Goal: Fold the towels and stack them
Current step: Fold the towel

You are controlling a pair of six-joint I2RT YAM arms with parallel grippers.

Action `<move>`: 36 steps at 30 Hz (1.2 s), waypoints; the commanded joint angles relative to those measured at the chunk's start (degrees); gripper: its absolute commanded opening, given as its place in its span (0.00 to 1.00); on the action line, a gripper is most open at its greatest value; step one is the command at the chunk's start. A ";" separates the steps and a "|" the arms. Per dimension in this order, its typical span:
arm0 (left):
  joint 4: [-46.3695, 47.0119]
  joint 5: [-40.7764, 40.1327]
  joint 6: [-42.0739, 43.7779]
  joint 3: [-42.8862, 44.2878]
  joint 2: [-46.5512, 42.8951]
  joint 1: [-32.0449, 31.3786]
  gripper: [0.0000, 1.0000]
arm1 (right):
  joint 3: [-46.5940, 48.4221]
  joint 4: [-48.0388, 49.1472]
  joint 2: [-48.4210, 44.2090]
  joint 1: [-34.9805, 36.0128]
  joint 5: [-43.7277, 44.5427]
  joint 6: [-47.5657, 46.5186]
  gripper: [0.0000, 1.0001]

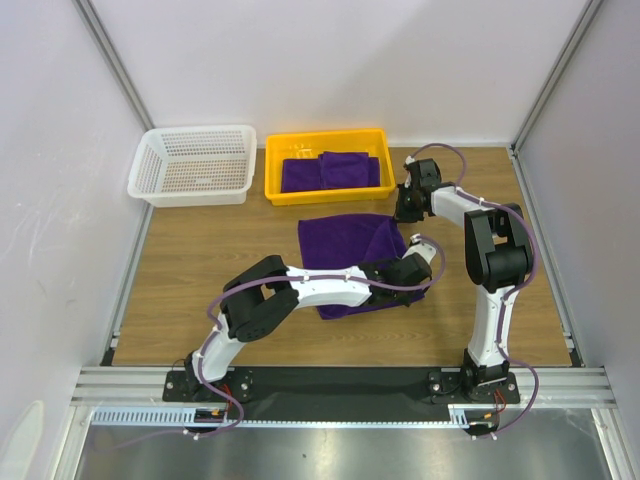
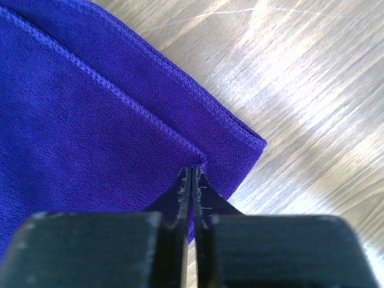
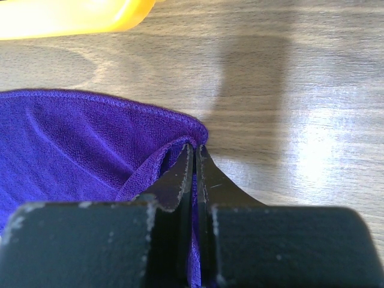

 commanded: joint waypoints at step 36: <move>6.42 -10.07 8.50 -19.10 -27.62 21.86 0.00 | -1.63 2.75 -2.57 -0.98 -2.43 -1.07 0.00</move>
